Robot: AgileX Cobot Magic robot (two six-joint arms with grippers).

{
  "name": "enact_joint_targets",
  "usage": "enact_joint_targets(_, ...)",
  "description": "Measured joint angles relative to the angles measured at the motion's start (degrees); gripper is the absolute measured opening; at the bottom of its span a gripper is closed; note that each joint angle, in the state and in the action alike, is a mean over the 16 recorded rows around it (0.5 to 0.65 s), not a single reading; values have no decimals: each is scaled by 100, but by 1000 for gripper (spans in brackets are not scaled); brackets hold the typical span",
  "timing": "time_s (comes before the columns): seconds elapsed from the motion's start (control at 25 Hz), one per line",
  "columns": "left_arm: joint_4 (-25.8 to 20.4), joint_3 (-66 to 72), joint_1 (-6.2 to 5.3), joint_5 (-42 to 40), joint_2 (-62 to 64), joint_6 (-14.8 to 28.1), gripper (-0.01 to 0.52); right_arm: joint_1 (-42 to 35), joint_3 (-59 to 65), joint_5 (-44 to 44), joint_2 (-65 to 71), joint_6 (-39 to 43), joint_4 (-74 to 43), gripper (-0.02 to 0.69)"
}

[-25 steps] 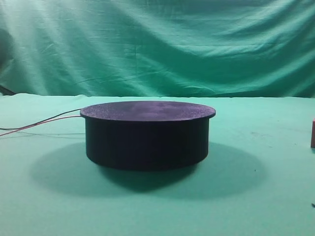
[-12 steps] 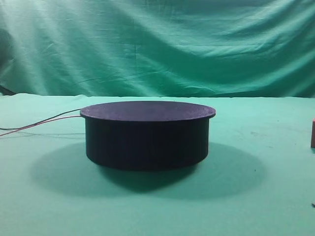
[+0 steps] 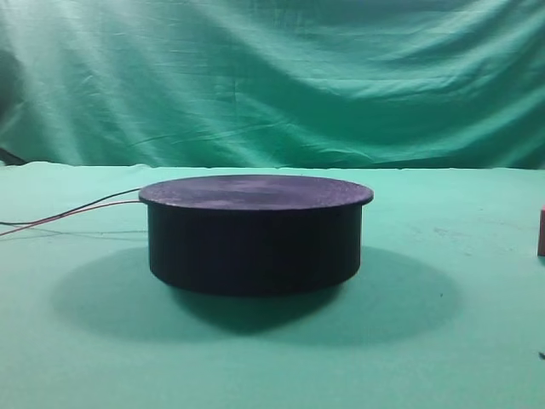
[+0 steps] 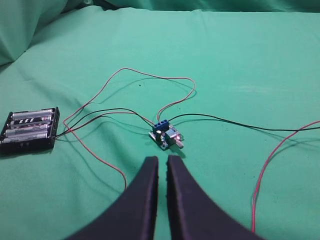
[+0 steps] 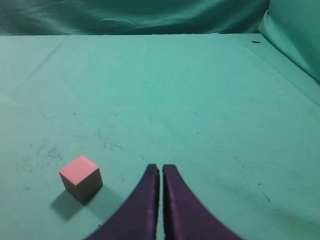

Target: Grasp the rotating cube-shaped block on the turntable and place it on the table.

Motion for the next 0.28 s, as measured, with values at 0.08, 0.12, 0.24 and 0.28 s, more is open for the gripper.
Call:
enact_joint_targets(0.08, 0, 0, 0, 0, 0, 0, 0, 0, 0, -4, 0, 0, 4, 0)
enact_joint_targets(0.12, 0, 0, 0, 0, 0, 0, 0, 0, 0, -4, 0, 0, 5, 0)
enact_joint_targets(0.24, 0, 0, 0, 0, 0, 0, 0, 0, 0, -4, 0, -1, 8, 0)
enact_joint_targets(0.28, 0, 0, 0, 0, 0, 0, 0, 0, 0, -4, 0, -1, 8, 0)
